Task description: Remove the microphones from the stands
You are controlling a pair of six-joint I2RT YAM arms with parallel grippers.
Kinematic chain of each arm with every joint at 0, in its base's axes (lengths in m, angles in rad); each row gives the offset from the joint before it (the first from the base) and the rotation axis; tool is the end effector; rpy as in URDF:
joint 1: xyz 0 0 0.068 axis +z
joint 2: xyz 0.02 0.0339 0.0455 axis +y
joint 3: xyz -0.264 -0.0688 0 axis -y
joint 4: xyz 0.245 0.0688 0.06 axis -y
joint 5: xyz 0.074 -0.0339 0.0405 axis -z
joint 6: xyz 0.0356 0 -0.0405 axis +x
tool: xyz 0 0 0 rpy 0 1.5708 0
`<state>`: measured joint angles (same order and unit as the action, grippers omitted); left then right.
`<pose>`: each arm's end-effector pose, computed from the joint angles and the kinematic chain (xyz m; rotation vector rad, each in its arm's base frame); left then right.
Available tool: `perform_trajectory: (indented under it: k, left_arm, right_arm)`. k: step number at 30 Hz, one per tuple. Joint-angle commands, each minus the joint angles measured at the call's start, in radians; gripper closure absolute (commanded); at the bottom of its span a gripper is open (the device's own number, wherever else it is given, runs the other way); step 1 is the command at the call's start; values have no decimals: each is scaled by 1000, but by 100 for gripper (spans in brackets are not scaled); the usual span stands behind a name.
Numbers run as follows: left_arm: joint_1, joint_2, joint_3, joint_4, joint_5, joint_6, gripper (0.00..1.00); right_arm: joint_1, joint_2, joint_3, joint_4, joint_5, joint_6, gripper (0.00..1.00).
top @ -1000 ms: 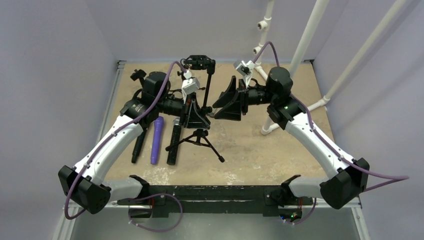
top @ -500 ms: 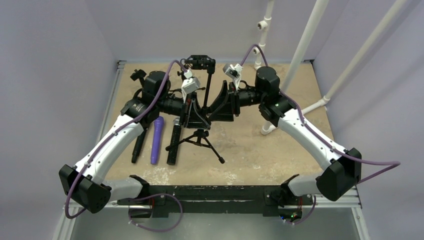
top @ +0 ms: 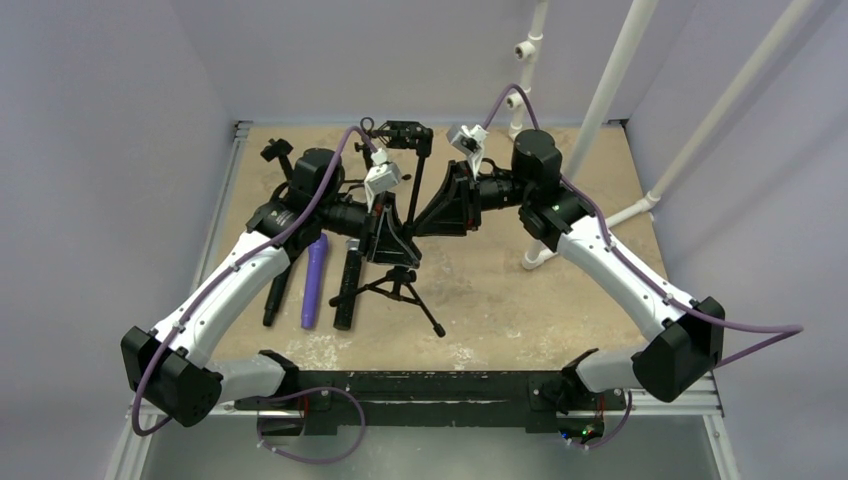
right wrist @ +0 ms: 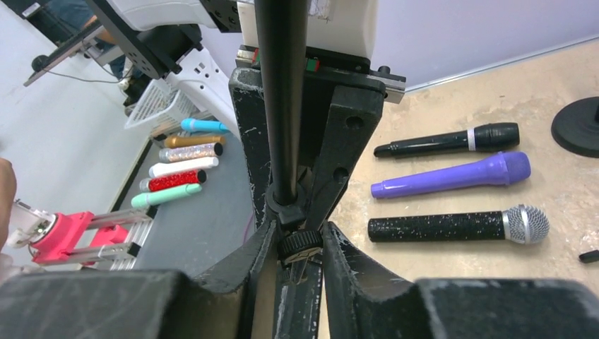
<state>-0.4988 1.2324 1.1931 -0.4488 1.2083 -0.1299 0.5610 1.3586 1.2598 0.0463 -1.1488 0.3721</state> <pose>0.2089 -0.1517 0.3722 1.1340 1.7391 -1.6153 0.2389 0.1885 0.4025 -1.1192 1.4871 1.5937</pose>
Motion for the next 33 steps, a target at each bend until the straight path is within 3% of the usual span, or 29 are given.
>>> perform_trajectory:
  k: [1,7,13,19,22,23,28,33]
  left_arm:
    - [5,-25,18,69,58,15,100]
    - [6,-19,-2,162,86,-83,100]
    - [17,-15,-81,498,122,-410,100]
    - [26,-7,-146,800,115,-662,100]
    - [30,-4,-152,830,109,-694,100]
    - [31,-3,-152,833,108,-696,100]
    - [35,-6,-149,813,113,-664,100]
    - [39,-32,-102,549,108,-411,100]
  right_arm:
    - [5,-28,22,-1,-21,-28,79]
    - [4,-40,43,-89,9,-135,100]
    - [13,-40,190,-469,175,-542,100]
    - [34,-36,276,-606,312,-720,100]
    - [52,-35,302,-656,372,-799,100]
    - [60,-34,306,-673,392,-813,99]
    - [72,-46,309,-712,399,-838,71]
    - [72,-80,296,-743,399,-829,57]
